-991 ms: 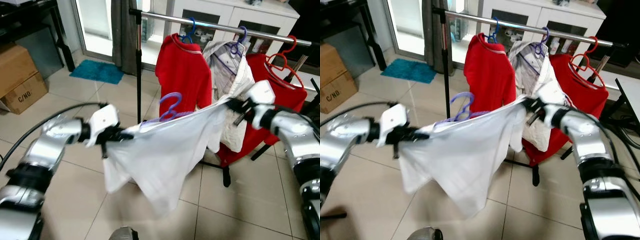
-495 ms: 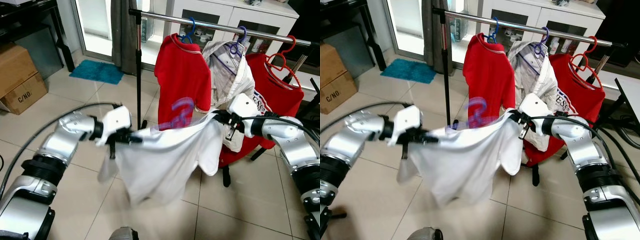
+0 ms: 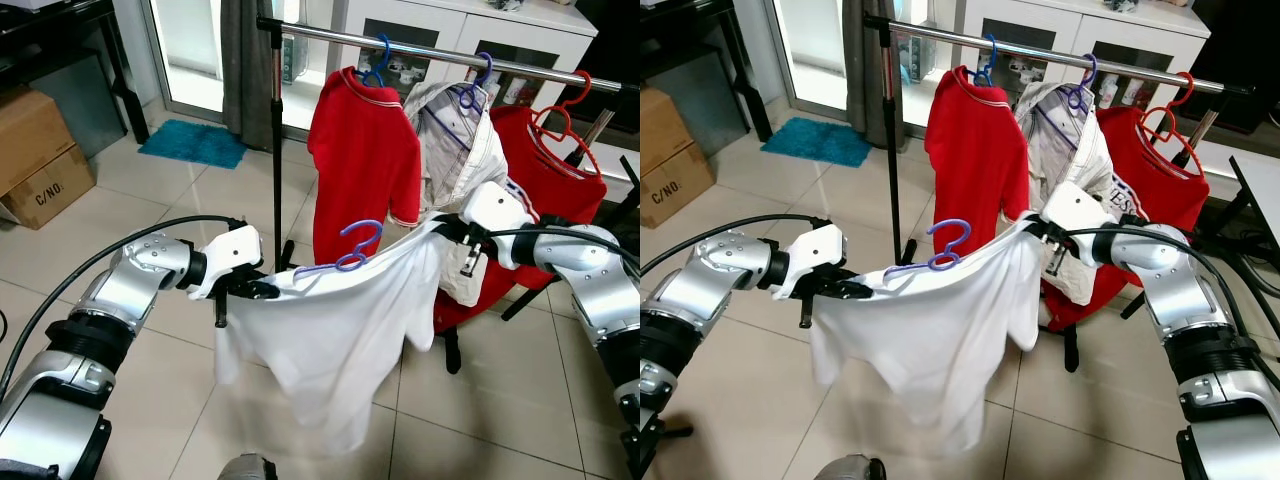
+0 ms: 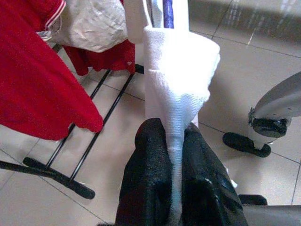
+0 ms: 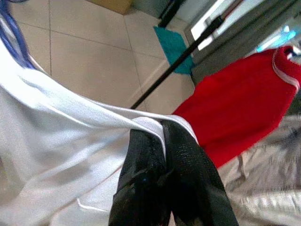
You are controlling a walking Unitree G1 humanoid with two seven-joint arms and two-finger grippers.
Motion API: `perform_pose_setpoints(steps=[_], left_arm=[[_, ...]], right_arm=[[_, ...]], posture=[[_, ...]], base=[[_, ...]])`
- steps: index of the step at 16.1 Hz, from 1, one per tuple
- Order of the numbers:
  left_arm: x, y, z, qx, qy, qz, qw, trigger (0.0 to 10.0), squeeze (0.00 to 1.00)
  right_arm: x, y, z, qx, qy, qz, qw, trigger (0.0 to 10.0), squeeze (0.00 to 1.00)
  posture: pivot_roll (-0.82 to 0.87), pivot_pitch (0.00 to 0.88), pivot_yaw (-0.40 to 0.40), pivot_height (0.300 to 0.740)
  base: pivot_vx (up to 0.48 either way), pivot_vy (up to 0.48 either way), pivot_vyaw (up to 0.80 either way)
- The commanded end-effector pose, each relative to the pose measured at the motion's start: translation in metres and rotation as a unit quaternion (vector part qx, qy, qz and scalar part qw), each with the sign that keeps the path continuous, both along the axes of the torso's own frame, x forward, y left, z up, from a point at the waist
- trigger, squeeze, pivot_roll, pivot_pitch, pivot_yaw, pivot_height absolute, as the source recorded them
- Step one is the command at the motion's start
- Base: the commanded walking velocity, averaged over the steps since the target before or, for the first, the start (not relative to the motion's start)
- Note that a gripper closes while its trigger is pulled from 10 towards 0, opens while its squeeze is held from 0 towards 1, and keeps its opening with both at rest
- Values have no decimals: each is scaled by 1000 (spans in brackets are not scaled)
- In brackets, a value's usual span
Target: Hang hanger
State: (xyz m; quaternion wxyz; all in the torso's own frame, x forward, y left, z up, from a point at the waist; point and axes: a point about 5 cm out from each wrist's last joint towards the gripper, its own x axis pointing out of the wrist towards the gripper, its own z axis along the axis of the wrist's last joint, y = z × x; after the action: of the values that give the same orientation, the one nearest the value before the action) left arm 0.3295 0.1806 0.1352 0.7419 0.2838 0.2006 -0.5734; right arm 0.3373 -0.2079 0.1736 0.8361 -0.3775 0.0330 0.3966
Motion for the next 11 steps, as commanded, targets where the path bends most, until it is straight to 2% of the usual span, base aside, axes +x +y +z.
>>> perform_pose_setpoints(steps=[1, 2, 4, 5, 6, 7, 8, 11], left_arm=[[5, -3, 8, 1, -18, 0, 1000, 0, 0], [8, -7, 8, -1, -21, 0, 1000, 0, 0], [8, -11, 9, -3, -19, -14, 1000, 0, 0], [7, -13, 10, -6, -19, -26, 999, 0, 0], [4, -16, 10, -14, -15, -47, 999, 0, 0], [1, -19, 10, -21, -9, -63, 998, 0, 0], [0, -20, 10, -23, -5, -67, 997, 0, 0], [-6, -22, 3, -8, 13, -84, 996, 0, 0]], right_arm=[[-2, 1, 2, -2, 0, 6, 1000, 0, 0], [-4, 9, 3, 0, 0, 24, 1000, 0, 0], [-6, 15, 4, 3, -1, 34, 999, 0, 0], [-6, 16, 3, 6, 5, 34, 999, 7765, 0], [-6, 17, 1, 27, 16, 23, 999, 10000, 0], [-5, 18, 0, 39, 21, 20, 999, 10000, 580], [-5, 18, 0, 39, 23, 21, 999, 10000, 1000], [-3, 23, 4, 28, 24, 41, 998, 10000, 1000]], posture=[[-22, 0, -54, 740], [-23, 0, -50, 740], [-26, 0, -45, 740], [-27, 0, -43, 740], [-27, 0, -41, 740], [-27, 0, -40, 740], [-27, 0, -41, 740], [-26, 0, -44, 740]], base=[[0, 0, 0], [0, 0, 0], [0, 0, 0], [0, 0, 0], [0, 0, 0], [0, 0, 0], [0, 0, 0], [0, 0, 0]])
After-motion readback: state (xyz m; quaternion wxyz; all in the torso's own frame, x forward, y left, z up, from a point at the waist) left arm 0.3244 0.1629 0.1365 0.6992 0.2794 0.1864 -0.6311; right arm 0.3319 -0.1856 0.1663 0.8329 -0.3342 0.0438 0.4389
